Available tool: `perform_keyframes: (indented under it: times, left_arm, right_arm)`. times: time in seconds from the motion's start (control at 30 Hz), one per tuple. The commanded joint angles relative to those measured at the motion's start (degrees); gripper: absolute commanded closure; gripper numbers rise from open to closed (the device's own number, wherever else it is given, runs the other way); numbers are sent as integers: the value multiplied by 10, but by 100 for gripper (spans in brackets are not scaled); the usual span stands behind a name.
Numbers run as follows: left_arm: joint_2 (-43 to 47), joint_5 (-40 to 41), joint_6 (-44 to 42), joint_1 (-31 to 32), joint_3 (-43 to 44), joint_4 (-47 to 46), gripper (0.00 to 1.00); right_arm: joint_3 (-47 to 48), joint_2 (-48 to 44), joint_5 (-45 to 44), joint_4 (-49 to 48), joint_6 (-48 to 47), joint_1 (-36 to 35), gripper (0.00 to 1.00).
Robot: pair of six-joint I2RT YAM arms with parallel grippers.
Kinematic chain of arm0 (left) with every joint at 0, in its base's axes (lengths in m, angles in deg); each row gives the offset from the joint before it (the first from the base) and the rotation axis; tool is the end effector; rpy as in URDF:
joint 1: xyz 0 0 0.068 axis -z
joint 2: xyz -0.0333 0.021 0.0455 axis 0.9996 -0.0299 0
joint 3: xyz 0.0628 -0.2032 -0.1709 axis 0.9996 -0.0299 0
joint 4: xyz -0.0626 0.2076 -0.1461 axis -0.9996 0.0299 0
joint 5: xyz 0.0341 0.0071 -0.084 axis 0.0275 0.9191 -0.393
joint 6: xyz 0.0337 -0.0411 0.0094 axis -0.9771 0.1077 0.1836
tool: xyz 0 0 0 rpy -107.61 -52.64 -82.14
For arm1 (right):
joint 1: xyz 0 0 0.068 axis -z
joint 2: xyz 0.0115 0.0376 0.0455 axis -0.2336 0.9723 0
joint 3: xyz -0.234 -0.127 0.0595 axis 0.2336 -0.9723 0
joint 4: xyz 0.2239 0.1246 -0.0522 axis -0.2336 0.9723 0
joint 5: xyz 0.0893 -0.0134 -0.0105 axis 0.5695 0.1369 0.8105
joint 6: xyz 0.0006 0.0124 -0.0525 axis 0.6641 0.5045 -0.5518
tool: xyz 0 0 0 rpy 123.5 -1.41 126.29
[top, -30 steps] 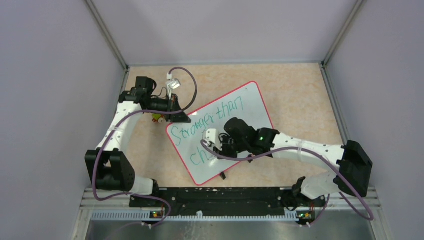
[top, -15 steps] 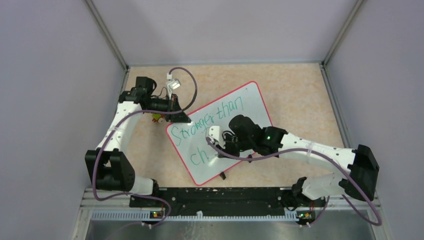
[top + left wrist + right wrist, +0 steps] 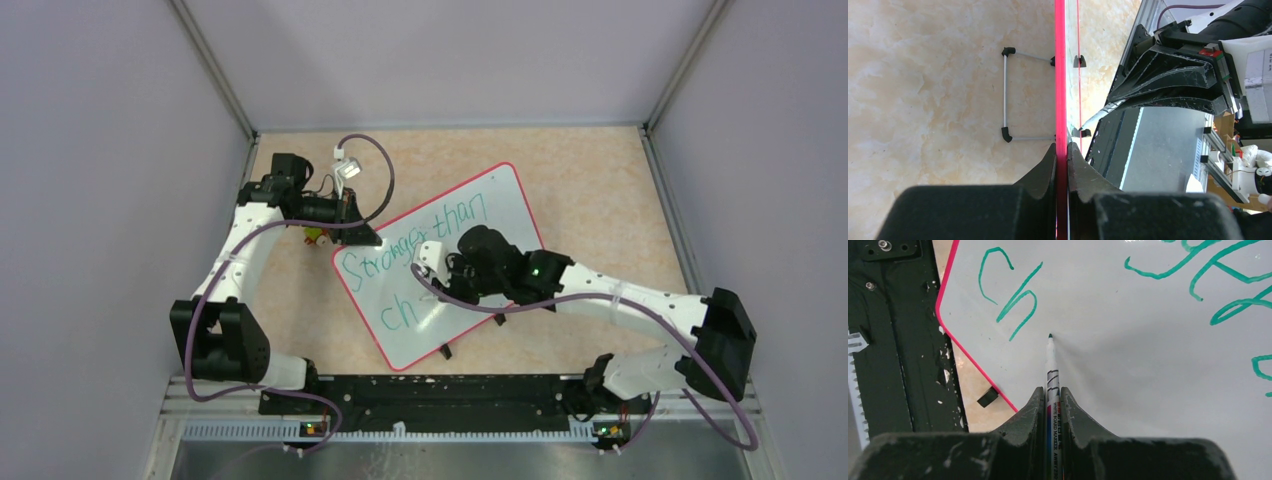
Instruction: Write a sentence on the whiteboard
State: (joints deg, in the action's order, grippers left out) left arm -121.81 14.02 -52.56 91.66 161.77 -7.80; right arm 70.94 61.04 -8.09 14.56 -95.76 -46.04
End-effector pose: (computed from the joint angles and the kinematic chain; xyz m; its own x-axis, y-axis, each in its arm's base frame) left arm 0.2671 -0.0480 0.3134 -0.6893 0.2037 -0.6953 0.7134 0.3580 -0.6024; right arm 0.1370 0.2470 0.2876 -0.0335 -0.6447 -0.7637 -0.9781 0.1783 -0.1076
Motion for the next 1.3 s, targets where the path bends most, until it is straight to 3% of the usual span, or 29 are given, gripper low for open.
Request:
perform_keyframes:
  times: [0.0, 0.6, 1.27]
  left_arm:
    - [16, 12, -35, 9, 18, -22, 100]
    - [16, 13, -37, 9, 17, -23, 100]
    - [16, 15, -36, 9, 16, -23, 100]
  right_arm:
    - [35, 11, -28, -28, 9, 3, 100]
    - [27, 42, 8, -29, -1, -10, 100]
    - [-16, 7, -2, -11, -7, -5, 100]
